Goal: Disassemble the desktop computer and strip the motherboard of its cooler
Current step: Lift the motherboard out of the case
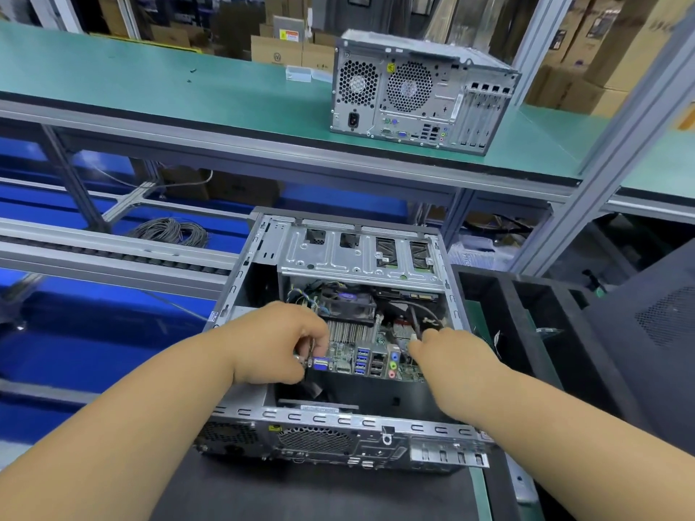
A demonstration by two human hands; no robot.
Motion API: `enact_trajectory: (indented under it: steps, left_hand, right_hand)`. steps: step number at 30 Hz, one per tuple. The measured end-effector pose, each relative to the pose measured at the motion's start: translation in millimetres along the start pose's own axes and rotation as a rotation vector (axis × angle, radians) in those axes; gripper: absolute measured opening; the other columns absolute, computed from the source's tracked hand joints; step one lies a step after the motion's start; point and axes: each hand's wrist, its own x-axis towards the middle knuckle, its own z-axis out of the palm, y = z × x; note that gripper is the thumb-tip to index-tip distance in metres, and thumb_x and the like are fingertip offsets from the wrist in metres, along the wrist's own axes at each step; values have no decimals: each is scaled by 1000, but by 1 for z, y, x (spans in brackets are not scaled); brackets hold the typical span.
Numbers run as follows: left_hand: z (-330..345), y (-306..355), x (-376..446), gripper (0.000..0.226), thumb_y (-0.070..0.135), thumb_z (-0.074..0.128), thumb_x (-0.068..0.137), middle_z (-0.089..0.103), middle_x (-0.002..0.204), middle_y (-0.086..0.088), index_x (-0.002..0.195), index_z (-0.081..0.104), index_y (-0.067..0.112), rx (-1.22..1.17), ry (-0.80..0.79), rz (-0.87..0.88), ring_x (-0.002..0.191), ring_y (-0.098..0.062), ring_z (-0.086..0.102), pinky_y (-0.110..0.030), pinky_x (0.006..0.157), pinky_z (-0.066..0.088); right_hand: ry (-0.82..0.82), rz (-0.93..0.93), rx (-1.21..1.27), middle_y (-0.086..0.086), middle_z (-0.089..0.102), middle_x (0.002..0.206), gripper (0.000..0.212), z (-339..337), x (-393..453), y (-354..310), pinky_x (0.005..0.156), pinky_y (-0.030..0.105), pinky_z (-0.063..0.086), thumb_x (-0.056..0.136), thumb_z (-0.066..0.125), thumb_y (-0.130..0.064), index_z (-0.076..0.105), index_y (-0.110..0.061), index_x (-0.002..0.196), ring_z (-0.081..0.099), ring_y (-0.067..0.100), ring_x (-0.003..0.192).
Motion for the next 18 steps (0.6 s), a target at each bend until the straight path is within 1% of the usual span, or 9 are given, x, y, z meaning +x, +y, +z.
enact_trajectory:
  steps: [2, 4, 6, 9, 11, 12, 14, 16, 18]
  left_hand:
    - [-4, 4, -4, 33, 7, 61, 64, 56, 81, 12, 78, 58, 36, -35, -51, 4, 74, -4, 52, -21, 67, 48]
    - [-10, 8, -9, 34, 7, 60, 63, 55, 82, 11, 77, 59, 37, -71, -57, 6, 73, -5, 53, -26, 68, 51]
    - [-15, 11, -11, 34, 6, 60, 62, 56, 82, 10, 78, 61, 36, -106, -61, 9, 74, -7, 54, -28, 68, 51]
    - [-18, 15, -13, 35, 4, 60, 63, 57, 85, 7, 78, 62, 36, -154, -53, 11, 76, -9, 55, -29, 69, 51]
    - [-22, 18, -14, 34, 3, 61, 63, 58, 86, 5, 78, 64, 34, -177, -26, 15, 76, -9, 56, -29, 70, 51]
    - [-25, 19, -13, 34, 2, 62, 63, 59, 86, 4, 78, 66, 31, -190, -7, 19, 76, -10, 57, -30, 71, 52]
    - [-33, 20, -12, 35, -2, 62, 63, 61, 84, 5, 78, 68, 29, -204, 50, 19, 75, -9, 58, -28, 69, 52]
    - [-46, 20, -10, 37, -5, 63, 64, 61, 78, 8, 75, 69, 29, -205, 126, 15, 71, -7, 58, -20, 64, 49]
    - [-59, 19, -9, 38, -6, 64, 64, 61, 75, 11, 72, 69, 30, -195, 199, 24, 68, -6, 58, -15, 62, 46]
  right_hand:
    - [16, -19, 23, 6, 50, 103, 37, -4, -6, 2, 67, 34, 36, 81, 59, -9, 48, -15, 116, 46, 24, 83]
    - [16, -43, 44, 4, 45, 93, 32, -7, -12, 3, 69, 33, 36, 81, 59, -12, 49, -17, 110, 41, 24, 79]
    - [21, -38, 89, 2, 41, 89, 33, -6, -17, 1, 69, 32, 36, 81, 59, -12, 51, -16, 112, 41, 23, 79]
    - [34, 8, 222, 1, 51, 94, 49, -3, -23, 1, 70, 32, 45, 79, 57, -9, 49, -16, 126, 53, 23, 87]
    - [21, 38, 319, 2, 59, 105, 53, -6, -27, 5, 78, 34, 53, 77, 59, -12, 51, -16, 129, 59, 24, 96]
    - [17, 43, 349, 2, 61, 109, 51, -8, -29, 9, 82, 36, 55, 77, 61, -16, 53, -16, 127, 61, 23, 100]
    - [21, 20, 386, 1, 62, 114, 51, -12, -32, 16, 88, 37, 53, 76, 68, -28, 56, -19, 124, 59, 22, 104]
    - [23, -39, 415, -5, 62, 116, 57, -20, -36, 24, 97, 39, 45, 74, 72, -41, 56, -26, 127, 54, 20, 110]
    - [73, -96, 384, -10, 62, 115, 54, -27, -40, 30, 102, 41, 35, 75, 68, -42, 56, -32, 127, 49, 17, 112]
